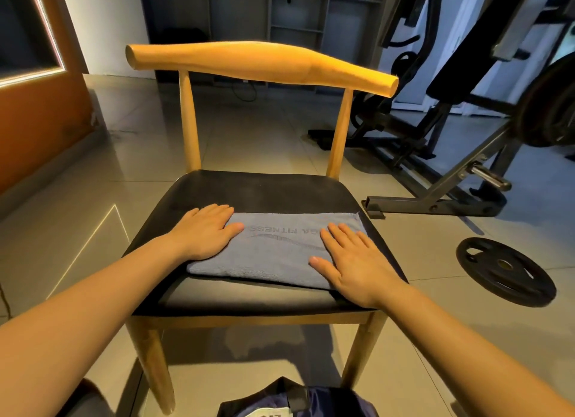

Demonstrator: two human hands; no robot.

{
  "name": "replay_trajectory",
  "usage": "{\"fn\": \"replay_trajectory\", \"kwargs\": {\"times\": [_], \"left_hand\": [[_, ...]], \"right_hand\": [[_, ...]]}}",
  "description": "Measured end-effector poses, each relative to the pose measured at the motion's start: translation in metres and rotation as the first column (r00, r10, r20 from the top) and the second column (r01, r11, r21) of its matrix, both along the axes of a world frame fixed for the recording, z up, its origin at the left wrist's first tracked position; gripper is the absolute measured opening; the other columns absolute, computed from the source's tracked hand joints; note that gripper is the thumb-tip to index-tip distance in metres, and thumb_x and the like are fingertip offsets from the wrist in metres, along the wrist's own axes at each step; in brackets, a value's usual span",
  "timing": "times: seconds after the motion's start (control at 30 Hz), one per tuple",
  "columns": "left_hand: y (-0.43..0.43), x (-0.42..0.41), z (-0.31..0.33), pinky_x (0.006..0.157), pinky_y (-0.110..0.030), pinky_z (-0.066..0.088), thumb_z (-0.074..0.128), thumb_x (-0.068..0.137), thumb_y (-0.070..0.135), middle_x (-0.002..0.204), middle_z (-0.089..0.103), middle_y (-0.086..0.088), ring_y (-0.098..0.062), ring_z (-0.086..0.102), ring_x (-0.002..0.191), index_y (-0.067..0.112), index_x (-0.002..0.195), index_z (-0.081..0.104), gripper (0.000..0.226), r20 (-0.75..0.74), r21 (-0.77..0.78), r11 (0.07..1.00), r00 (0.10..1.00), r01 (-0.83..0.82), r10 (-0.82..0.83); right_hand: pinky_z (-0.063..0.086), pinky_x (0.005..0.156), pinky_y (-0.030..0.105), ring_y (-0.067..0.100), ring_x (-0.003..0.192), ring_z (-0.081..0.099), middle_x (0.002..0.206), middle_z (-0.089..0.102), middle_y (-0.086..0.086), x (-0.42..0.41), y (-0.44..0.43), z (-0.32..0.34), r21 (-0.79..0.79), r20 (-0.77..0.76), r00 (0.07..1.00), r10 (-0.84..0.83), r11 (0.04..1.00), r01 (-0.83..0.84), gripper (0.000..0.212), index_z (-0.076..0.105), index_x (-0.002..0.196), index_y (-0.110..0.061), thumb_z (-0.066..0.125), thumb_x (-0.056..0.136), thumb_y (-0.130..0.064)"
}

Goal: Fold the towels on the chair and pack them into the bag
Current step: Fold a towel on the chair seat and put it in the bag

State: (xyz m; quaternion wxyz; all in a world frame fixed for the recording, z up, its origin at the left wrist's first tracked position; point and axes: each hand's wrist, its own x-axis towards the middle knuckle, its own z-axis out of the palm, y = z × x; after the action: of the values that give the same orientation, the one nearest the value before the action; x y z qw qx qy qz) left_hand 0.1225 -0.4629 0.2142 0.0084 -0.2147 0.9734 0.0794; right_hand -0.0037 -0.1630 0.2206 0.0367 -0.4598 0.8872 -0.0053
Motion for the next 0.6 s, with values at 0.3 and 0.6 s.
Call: {"fn": "replay_trajectory", "kwargs": {"times": [0.3, 0.6], "left_hand": [[-0.016, 0.000, 0.019, 0.079, -0.039, 0.051, 0.081, 0.072, 0.061, 0.096, 0.066, 0.002, -0.020, 0.060, 0.094, 0.021, 0.095, 0.067, 0.048, -0.151, 0.298, 0.934, 0.957, -0.195, 0.248], [0.020, 0.001, 0.066, 0.064, -0.016, 0.049, 0.083, 0.081, 0.013, 0.087, 0.070, 0.000, -0.007, 0.064, 0.073, 0.025, 0.103, 0.055, 0.038, -0.535, 0.452, 0.859, 0.844, 0.243, 0.043]], "right_hand": [[0.042, 0.108, 0.046, 0.022, 0.120, 0.056, 0.135, 0.060, 0.003, -0.002, -0.015, 0.025, -0.160, -0.029, 0.986, -0.166, 0.974, 0.160, 0.055, 0.058, 0.124, -0.020, 0.032, 0.102, -0.063], [0.039, 0.109, 0.031, 0.016, 0.142, 0.043, 0.156, 0.044, -0.002, 0.003, -0.099, 0.083, -0.456, 0.391, 0.896, 0.209, 0.890, -0.009, 0.069, 0.043, 0.151, -0.021, 0.075, 0.090, -0.027]]}}
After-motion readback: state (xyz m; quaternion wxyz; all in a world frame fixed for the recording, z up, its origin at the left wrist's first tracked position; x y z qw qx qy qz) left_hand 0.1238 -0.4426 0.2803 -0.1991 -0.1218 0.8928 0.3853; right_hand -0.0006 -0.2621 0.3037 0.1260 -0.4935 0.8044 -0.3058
